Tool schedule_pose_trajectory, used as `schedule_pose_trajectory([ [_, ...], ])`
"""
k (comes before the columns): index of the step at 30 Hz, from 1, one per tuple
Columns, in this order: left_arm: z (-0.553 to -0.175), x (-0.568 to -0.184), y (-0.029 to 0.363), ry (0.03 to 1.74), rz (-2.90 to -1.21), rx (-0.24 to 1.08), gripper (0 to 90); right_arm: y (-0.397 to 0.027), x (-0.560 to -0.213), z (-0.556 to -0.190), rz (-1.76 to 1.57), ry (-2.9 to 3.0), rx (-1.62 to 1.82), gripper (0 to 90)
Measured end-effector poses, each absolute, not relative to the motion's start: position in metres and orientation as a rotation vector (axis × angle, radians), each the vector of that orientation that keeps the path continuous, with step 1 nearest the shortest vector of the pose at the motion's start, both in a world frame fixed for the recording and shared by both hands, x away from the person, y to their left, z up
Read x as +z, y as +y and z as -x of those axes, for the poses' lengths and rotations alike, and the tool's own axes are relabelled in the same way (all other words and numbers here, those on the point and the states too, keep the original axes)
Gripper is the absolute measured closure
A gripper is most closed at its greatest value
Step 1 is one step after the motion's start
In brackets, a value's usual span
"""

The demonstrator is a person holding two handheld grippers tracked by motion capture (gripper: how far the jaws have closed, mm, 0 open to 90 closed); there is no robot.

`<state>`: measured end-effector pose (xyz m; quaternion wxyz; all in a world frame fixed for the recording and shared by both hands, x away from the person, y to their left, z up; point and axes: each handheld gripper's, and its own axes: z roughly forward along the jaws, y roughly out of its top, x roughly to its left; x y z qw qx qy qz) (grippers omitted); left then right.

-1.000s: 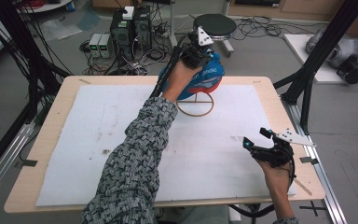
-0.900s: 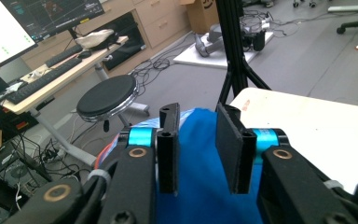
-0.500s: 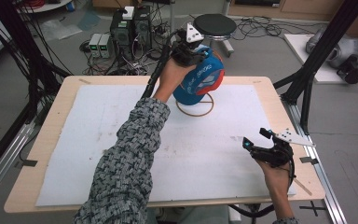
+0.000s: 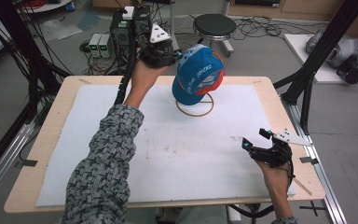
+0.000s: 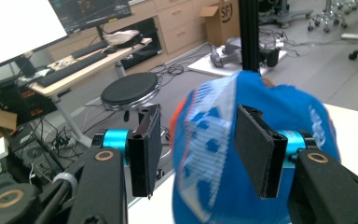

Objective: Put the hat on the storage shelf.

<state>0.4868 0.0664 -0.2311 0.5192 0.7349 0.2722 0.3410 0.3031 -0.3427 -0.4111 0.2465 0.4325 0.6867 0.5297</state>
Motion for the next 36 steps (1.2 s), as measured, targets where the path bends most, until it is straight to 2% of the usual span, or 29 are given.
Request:
schedule_pose_trajectory([
  [12,-0.463,-0.242,0.147,0.750,-1.724,0.865,41.6,-0.335,-0.415,-0.312,-1.164,1.890,1.423,11.0],
  [22,-0.429,-0.252,0.215,0.784,-1.686,0.819,35.6,-0.325,-0.417,-0.319,-1.144,1.915,1.405,11.0],
  [30,-0.397,-0.267,0.251,0.828,-1.640,0.800,30.3,-0.320,-0.417,-0.323,-1.138,1.920,1.390,11.0],
  [36,-0.368,-0.289,0.267,0.827,-1.635,0.799,29.9,-0.317,-0.417,-0.323,-1.131,1.926,1.381,11.0],
])
